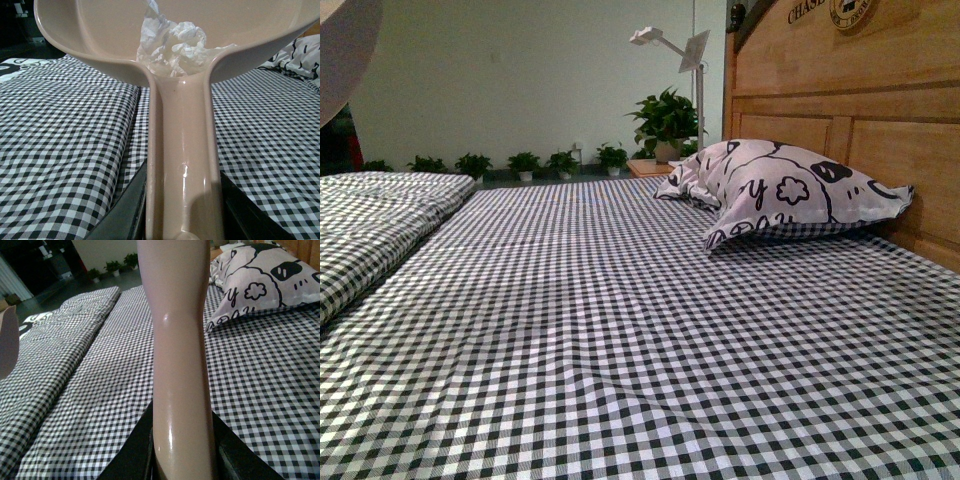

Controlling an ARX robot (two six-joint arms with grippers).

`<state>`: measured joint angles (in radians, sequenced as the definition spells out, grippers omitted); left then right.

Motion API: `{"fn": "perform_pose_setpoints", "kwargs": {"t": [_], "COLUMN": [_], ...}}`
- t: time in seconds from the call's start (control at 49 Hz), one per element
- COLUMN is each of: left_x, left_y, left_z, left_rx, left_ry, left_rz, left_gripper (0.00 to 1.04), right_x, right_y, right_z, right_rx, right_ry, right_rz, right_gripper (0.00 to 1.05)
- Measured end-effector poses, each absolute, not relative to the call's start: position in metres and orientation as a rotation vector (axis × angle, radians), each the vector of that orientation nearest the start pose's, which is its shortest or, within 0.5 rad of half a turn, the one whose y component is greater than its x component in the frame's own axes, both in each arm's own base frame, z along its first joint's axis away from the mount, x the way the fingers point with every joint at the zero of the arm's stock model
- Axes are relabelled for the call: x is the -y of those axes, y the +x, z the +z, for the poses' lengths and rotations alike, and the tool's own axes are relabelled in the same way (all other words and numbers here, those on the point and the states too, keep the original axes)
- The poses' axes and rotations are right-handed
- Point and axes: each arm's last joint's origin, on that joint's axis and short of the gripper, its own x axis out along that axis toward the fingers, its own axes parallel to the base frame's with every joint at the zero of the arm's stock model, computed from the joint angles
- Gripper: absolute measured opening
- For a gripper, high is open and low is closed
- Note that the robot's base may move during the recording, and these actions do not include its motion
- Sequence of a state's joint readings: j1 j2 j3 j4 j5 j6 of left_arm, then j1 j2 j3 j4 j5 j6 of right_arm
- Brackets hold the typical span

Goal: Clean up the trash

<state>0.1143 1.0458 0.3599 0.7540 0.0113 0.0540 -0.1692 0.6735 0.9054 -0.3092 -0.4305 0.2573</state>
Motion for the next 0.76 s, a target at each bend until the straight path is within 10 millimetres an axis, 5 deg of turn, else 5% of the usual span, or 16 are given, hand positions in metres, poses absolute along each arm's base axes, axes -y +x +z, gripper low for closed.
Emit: {"fn": "perform_pose_setpoints", "kwargs": {"t": [0.755], "left_x": [-0.0238], "left_y": [0.2104], "left_z": [0.2298], "left_rx": [0.065], "left_ry": [0.058], "left_rz": [0.105], "left_gripper": [0.27], "right_x": [0.0103], "right_y": [0.1322], "right_z": [0.3756], "right_rx": [-0.107], "right_ry": [0.273], "right_rz": [0.251], "right_gripper": [0.2]}}
